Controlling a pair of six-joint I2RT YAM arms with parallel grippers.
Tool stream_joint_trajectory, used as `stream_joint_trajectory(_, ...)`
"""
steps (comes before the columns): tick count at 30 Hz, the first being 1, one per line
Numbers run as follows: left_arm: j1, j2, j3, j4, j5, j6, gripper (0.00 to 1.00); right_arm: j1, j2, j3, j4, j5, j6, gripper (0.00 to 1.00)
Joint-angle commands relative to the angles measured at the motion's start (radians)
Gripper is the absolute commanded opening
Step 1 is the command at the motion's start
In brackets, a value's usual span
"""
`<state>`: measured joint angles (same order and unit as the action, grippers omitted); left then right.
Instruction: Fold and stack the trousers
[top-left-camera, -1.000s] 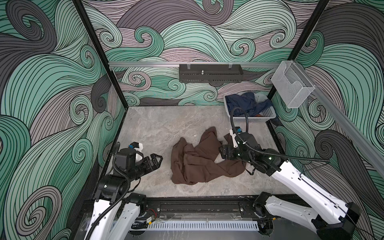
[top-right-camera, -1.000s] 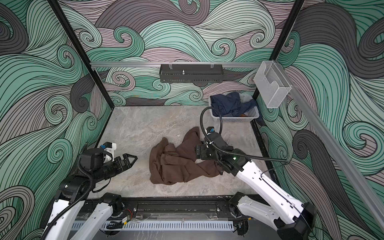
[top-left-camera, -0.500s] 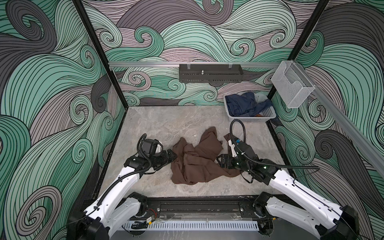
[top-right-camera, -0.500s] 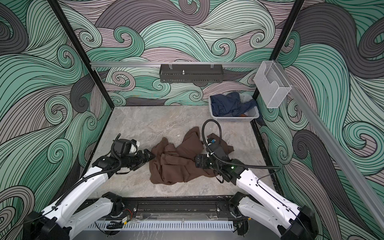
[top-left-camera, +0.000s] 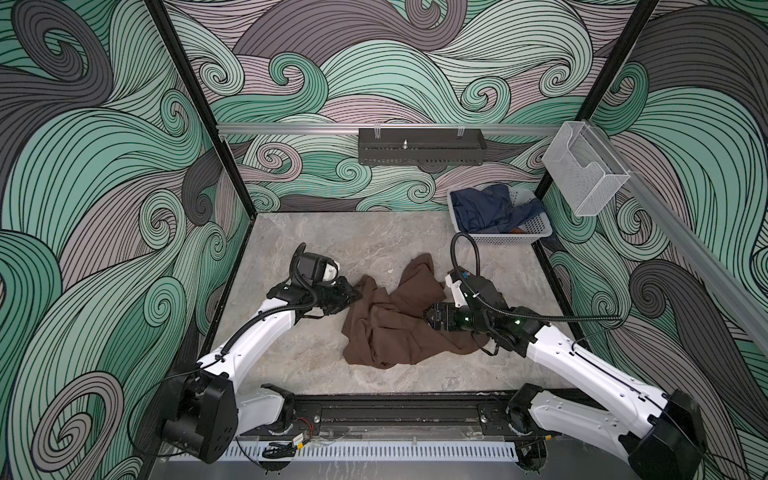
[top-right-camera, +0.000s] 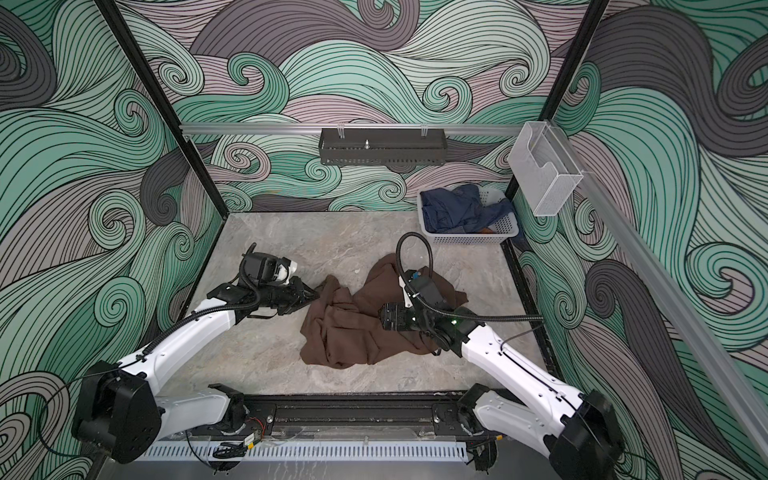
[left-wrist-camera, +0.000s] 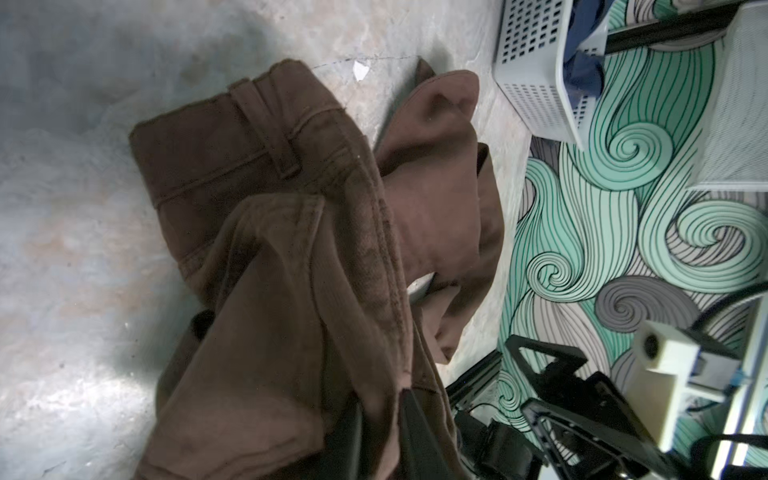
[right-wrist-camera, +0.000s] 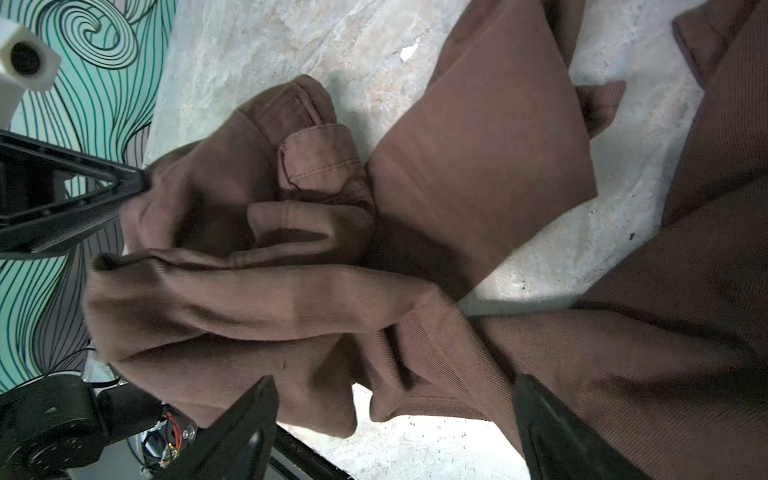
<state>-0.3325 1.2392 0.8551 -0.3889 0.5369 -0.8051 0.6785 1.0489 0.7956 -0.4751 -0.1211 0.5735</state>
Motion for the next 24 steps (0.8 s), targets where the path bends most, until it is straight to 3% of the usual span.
stream_joint_trajectory(1, -0.005, 0.031, 0.057, -0.01, 0.037, 0.034, 0.1, -0.007, 0.02, 0.061, -0.046, -0.046, -0.028, 0.89)
stream_joint_trajectory(5, -0.006, 0.075, 0.103, -0.061, 0.054, 0.075, 0.11, -0.007, 0.015, 0.064, -0.003, -0.081, 0.023, 0.91)
stream_joint_trajectory(8, -0.007, 0.069, 0.094, -0.092, 0.054, 0.102, 0.39, -0.001, 0.048, 0.069, 0.059, -0.114, 0.075, 0.92)
stream_joint_trajectory(12, -0.005, 0.062, 0.052, -0.108, 0.062, 0.138, 0.54, 0.061, 0.131, 0.117, 0.097, -0.079, 0.088, 0.93)
stream_joint_trajectory(15, -0.005, 0.074, 0.036, -0.111, 0.066, 0.158, 0.52, 0.122, 0.217, 0.163, 0.11, -0.038, 0.103, 0.92)
stream_joint_trajectory(20, -0.002, 0.11, 0.047, -0.128, 0.083, 0.191, 0.28, 0.219, 0.382, 0.246, 0.159, -0.004, 0.136, 0.91)
stream_joint_trajectory(24, 0.003, 0.093, 0.037, -0.134, 0.089, 0.202, 0.15, 0.257, 0.464, 0.311, 0.15, 0.005, 0.143, 0.91)
